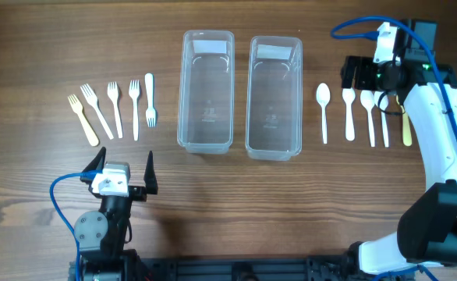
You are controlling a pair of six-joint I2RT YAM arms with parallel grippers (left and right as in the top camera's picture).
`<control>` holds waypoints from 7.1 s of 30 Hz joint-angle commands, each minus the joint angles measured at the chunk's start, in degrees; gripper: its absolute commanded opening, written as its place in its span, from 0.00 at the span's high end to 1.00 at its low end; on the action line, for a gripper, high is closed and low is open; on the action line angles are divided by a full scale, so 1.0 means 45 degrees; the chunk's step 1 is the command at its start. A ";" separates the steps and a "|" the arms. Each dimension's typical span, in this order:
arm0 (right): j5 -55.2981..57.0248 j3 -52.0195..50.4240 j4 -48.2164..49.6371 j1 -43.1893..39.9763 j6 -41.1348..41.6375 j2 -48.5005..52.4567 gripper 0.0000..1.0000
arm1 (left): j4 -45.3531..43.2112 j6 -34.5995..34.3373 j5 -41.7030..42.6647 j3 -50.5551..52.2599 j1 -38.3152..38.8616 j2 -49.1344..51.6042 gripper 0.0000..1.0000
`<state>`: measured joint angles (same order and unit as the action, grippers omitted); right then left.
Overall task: Pack container
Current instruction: 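Move the right gripper over the row of white spoons, then lower the right gripper and grasp a white spoon by its handle, then carry the white spoon left and drop it into the right container, then return the right gripper to the spoons and align over one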
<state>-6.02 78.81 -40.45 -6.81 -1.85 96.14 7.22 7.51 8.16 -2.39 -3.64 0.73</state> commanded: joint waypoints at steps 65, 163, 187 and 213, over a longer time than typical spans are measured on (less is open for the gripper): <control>0.1088 0.0228 0.0262 -0.0602 -0.2195 0.5056 0.75 | -0.0049 0.0282 -0.0063 0.0107 0.0083 -0.0078 0.00; 0.3055 0.0539 -0.2050 0.3055 0.2438 0.1700 0.56 | -0.0049 0.0282 -0.0063 0.0107 0.0083 -0.0078 0.00; 0.1511 0.0219 -0.0860 0.2225 0.0398 0.3405 0.58 | -0.0049 0.0282 -0.0063 0.0107 0.0083 -0.0078 0.00; -0.0257 0.0209 -0.0865 0.1457 -0.0947 0.4197 0.59 | -0.0049 0.0282 -0.0063 0.0107 0.0083 -0.0078 0.00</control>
<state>-5.65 80.20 -44.49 -0.32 -4.86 114.41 7.22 7.51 8.16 -2.39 -3.64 0.73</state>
